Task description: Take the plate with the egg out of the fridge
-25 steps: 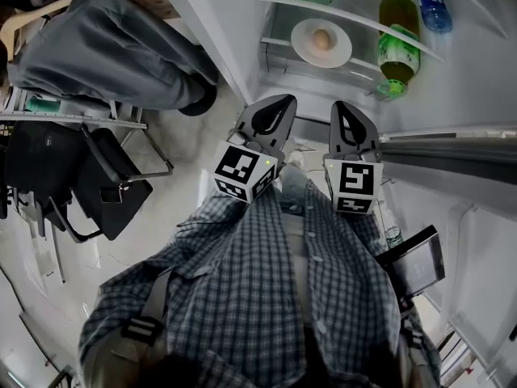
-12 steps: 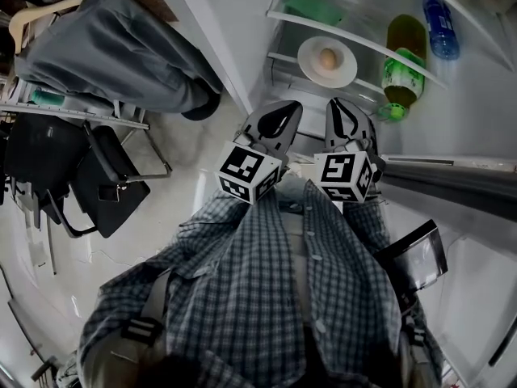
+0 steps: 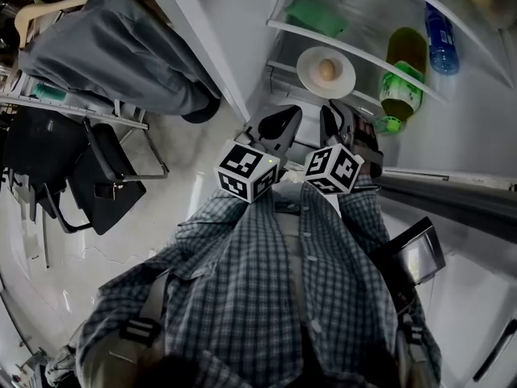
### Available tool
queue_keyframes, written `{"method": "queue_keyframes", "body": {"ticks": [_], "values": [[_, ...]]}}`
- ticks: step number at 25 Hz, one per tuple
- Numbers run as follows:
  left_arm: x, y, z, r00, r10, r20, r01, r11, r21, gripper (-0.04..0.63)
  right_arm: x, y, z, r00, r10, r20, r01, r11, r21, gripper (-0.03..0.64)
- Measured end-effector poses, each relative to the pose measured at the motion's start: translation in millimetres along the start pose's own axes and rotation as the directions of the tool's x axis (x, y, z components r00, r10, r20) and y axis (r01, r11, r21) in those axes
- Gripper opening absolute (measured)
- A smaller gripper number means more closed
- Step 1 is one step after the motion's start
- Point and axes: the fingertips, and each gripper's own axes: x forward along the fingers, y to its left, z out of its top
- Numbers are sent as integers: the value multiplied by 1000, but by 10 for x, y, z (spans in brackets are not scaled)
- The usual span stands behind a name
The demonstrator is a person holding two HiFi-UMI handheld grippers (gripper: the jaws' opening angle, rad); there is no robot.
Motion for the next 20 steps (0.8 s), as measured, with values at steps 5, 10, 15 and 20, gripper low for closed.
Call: {"method": "queue_keyframes", "body": {"ticks": [5, 10, 15, 20], "values": [[33, 42, -11, 1000, 22, -9, -22, 1000, -15, 6, 157, -3, -103, 999, -25, -34, 19, 984, -179, 64], [79, 62, -7, 999, 34, -11, -35, 999, -21, 6, 255, 6, -116, 1000, -22, -23, 15, 963, -267, 64], [122, 72, 26, 999, 41, -5, -41, 999, -24, 6, 339, 37, -120, 1000, -14, -25, 5, 942, -336, 64], [137, 115, 22, 999, 50, -7, -50, 998, -39, 6, 403, 55, -107, 1000, -17, -25, 8, 936, -353, 64]]}}
